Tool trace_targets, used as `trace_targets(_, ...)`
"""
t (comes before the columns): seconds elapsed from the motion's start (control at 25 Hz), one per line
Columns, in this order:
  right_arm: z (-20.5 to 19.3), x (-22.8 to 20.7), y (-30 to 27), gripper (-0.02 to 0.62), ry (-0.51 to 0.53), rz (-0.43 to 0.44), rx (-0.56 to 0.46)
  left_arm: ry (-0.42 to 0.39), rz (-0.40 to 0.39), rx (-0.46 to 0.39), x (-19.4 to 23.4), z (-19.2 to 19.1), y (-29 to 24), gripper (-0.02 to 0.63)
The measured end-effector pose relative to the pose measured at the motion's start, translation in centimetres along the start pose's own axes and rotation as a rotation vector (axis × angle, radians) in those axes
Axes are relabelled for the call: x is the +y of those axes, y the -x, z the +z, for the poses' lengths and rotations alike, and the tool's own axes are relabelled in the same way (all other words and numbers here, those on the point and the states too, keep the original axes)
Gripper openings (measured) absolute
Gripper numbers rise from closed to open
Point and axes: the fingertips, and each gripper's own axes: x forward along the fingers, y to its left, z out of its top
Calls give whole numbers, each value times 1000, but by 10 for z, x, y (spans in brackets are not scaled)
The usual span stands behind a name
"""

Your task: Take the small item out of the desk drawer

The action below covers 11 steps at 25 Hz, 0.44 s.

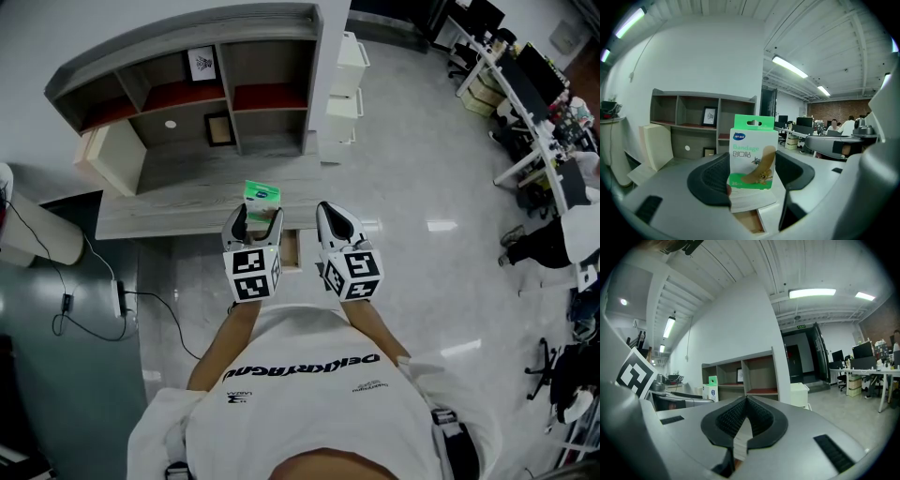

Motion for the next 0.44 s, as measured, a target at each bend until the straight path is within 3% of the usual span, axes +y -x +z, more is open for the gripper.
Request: trace_targets(0.44,-4,-3,2,31,0,5,5,-6,12,-6,-3,0,2,311)
